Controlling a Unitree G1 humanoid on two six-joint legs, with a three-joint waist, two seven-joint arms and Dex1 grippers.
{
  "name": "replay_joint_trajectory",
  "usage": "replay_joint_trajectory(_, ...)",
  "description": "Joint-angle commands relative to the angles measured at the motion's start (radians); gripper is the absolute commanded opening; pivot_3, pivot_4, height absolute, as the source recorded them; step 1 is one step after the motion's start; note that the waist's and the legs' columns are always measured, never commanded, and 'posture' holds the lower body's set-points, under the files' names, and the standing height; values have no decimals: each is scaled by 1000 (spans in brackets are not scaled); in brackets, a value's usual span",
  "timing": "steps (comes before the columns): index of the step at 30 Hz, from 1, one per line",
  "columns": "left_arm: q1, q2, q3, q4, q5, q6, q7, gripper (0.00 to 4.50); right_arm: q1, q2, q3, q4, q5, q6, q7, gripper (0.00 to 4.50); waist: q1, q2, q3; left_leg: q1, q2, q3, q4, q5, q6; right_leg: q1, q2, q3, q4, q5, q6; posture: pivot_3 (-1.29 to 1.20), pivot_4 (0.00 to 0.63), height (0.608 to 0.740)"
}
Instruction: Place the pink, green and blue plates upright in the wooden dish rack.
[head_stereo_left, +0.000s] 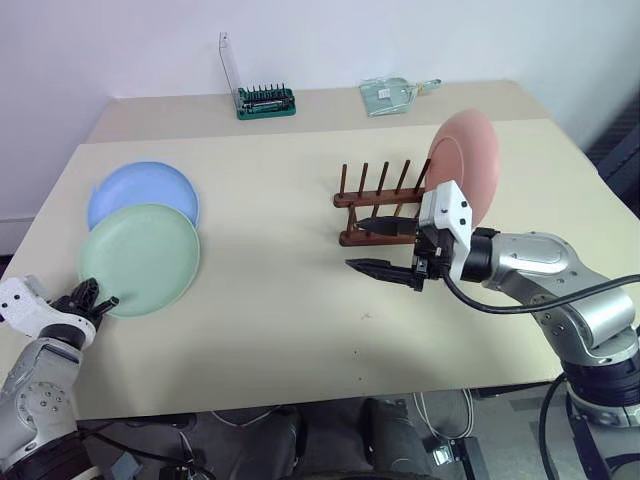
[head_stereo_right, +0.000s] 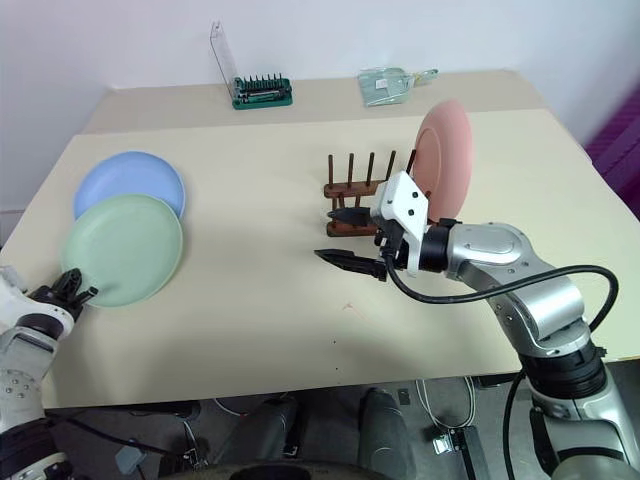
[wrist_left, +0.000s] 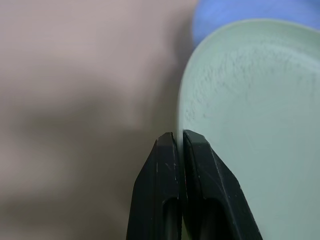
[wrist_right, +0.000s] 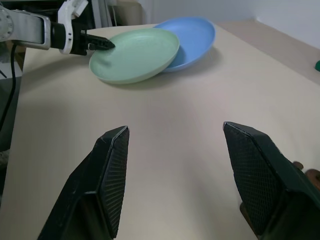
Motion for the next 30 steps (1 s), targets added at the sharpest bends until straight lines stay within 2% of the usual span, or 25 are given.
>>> replay_joint_trajectory(1, -30, 24, 14, -106, -88, -4, -10, 0, -24, -36, -28, -50, 9, 8, 25, 3598, 0, -1, 0, 0, 0, 0, 0, 0, 0, 0, 0, 0, 0, 0, 0, 0, 150, 735)
replay_joint_trajectory(3, -61, 61, -30, -176, -101, 16, -5, 0, -50, -48, -2, -58, -33, -10, 28, 4355, 1, -2, 1, 0, 0, 0, 0, 0, 0, 0, 0, 0, 0, 0, 0, 0, 150, 735)
replay_joint_trajectory(4, -89, 87, -77, -213, -89, 31, 0, 0, -72, -49, 32, -58, -88, -40, 19, 4438, 0, -2, 1, -1, 0, 0, 0, 0, 0, 0, 0, 0, 0, 0, 0, 0, 150, 735)
replay_joint_trajectory(7, -276, 149, -279, -273, -3, 77, 55, 0, -159, -40, 225, -8, -394, -245, 4, 4438, 8, -3, 1, -1, 0, -1, 1, 1, -1, 0, 0, -2, 1, 0, 0, 0, 150, 735)
replay_joint_trajectory(9, -333, 159, -339, -279, 27, 91, 74, 0, -183, -25, 277, 31, -488, -317, -5, 4438, 2, -3, 0, -1, 0, -1, 1, 1, -2, 1, 0, -2, 0, 1, -1, 0, 150, 735)
replay_joint_trajectory(14, -552, 93, -543, -308, 77, 173, 156, 0, -293, 61, 404, 219, -826, -507, -152, 4438, -17, -4, 0, -2, 0, 3, 0, 0, -1, -4, 0, -1, 0, 1, -1, 0, 150, 735)
replay_joint_trajectory(17, -605, 31, -554, -315, 40, 230, 195, 0, -311, 78, 414, 274, -944, -576, -206, 4438, -26, -4, 0, -2, 0, 3, -2, 0, -1, -5, 0, -1, 0, 1, -1, 0, 150, 735)
replay_joint_trajectory(21, -644, -39, -567, -342, -1, 281, 215, 0, -305, 98, 410, 320, -1020, -639, -224, 4438, -27, -4, 0, -2, 0, 3, -2, 1, -1, -5, 0, -1, 0, 1, -1, 0, 150, 735)
replay_joint_trajectory(24, -640, -43, -571, -352, 1, 303, 213, 0, -300, 110, 395, 341, -1052, -671, -227, 3593, -27, -4, 0, -2, 0, 3, -2, 1, -2, -5, 0, -1, 0, 1, -1, 0, 150, 735)
replay_joint_trajectory(30, -636, -55, -564, -356, 0, 320, 214, 0, -292, 115, 373, 368, -1106, -722, -241, 556, -26, -4, 0, -2, 0, 3, -2, 1, -2, -5, 0, -1, 0, 1, -1, 0, 150, 735)
